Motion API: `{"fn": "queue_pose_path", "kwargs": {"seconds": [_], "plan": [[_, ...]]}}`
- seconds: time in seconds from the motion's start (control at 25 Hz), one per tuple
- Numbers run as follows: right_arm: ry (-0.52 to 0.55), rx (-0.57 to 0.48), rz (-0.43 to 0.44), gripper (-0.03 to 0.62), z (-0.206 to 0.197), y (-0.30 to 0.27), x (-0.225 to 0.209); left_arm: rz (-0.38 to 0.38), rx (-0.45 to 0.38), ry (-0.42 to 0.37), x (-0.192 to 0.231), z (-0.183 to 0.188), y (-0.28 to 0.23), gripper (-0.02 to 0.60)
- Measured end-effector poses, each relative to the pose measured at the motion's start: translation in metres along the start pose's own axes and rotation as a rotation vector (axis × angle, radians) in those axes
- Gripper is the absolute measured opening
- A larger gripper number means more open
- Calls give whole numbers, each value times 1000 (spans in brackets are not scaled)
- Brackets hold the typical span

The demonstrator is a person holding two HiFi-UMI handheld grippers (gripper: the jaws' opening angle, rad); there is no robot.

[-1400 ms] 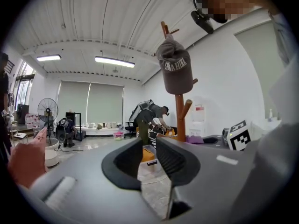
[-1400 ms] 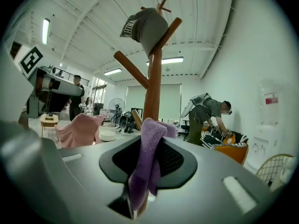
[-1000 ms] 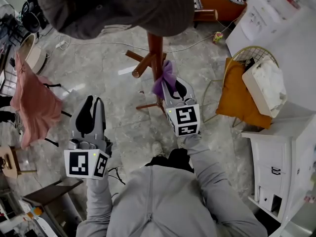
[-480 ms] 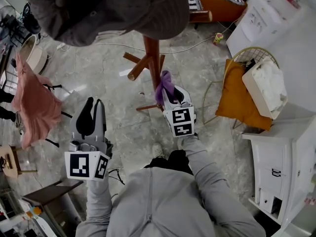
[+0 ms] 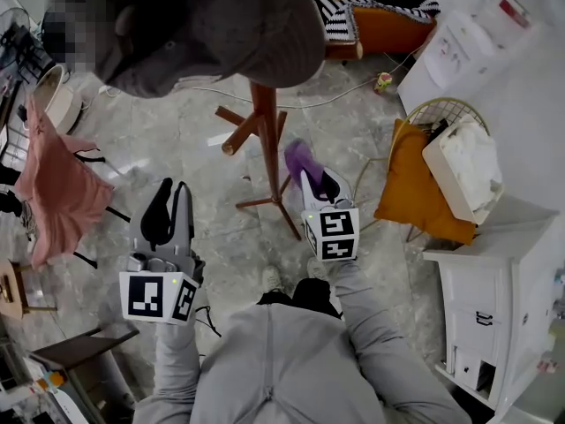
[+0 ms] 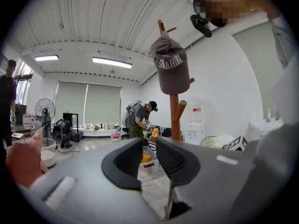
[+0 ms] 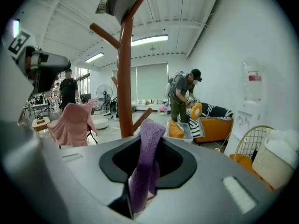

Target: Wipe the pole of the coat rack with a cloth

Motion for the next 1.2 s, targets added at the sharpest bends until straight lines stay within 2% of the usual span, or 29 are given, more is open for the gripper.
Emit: {"fn": "queue_pose_path", "kwargs": {"seconds": [0.12,0.32,0.56,0.72,0.96,1.08,1.2], "plan": [[33,-112,-30,80,39,25,-17,4,-17,11,-6,2,-3,89],[171,-322,-47,80,116,61,-32,35,-47,31,-17,5,-4,89],[288,-473,-44,80,179,90,-36,88,-76,41,-33,10,2,89],[356,-486,75,80,194,83,-25,170,-97,53,-45,9,12,89],[395,-520,332,81,208,80,11,314,-117,68,-63,3,39,89],[399,-568,383,80,222,80,18,378,-124,80,-66,-2,57,89],[348,-551,416,80,231,76,14,423,-141,91,-63,-2,73,89]]}}
Point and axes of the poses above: the fingertips, and each gripper's own axes: y backward along the fingers, x to its left, z out of its top, the point moved 5 cm from there along y, backward along the fingers, and after that the axes turned 11 degrees about y, right-handed, at the moved point
